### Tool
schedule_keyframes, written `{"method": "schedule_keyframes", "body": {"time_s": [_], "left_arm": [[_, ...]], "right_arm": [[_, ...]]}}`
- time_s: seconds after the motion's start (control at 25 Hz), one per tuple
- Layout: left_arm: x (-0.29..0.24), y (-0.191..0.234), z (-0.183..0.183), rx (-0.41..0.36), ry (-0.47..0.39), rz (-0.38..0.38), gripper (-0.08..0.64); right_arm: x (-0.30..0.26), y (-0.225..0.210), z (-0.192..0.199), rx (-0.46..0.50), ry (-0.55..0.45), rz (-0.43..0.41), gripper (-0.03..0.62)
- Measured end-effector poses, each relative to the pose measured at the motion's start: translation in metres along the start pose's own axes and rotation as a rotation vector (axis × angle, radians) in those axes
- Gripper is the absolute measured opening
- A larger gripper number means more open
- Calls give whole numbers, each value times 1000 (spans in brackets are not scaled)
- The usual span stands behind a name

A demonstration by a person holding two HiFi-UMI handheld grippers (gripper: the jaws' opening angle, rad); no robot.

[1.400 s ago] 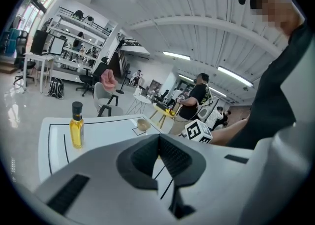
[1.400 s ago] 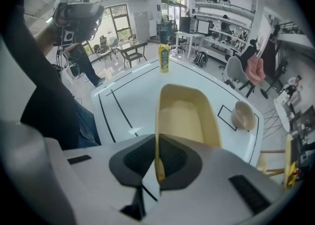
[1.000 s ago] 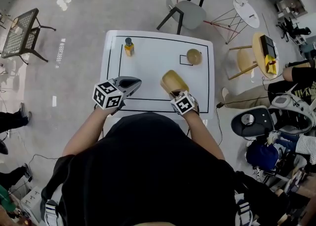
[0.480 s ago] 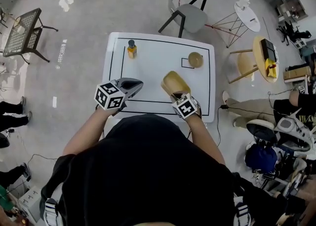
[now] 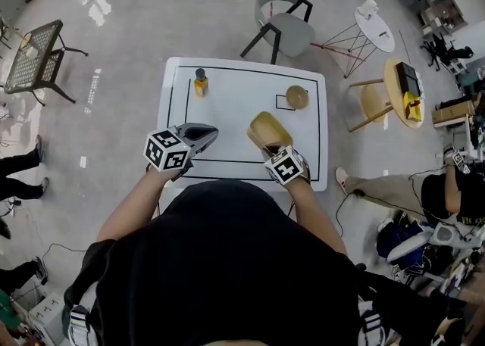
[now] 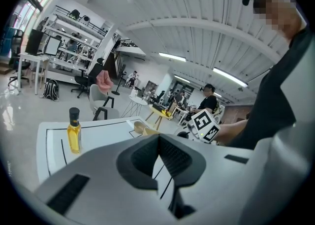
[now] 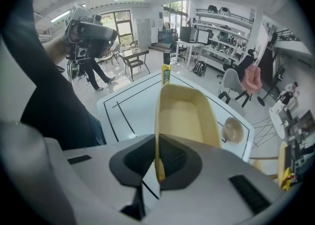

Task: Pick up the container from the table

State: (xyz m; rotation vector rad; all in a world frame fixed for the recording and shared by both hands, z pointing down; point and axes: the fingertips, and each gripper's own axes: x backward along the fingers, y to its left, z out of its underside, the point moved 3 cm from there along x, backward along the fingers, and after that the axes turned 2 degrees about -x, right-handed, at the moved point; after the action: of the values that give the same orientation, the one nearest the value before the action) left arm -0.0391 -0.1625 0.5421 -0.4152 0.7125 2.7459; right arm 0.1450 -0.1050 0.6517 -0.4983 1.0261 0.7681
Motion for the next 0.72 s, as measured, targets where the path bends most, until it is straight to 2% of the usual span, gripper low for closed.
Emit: {"method": "schedule_keyframes", "body": {"time_s": [0.72], "left_arm": [[2,0,-5,-37,21,18,6]], "right_arm": [[12,3,-17,41,13,9,18]]}}
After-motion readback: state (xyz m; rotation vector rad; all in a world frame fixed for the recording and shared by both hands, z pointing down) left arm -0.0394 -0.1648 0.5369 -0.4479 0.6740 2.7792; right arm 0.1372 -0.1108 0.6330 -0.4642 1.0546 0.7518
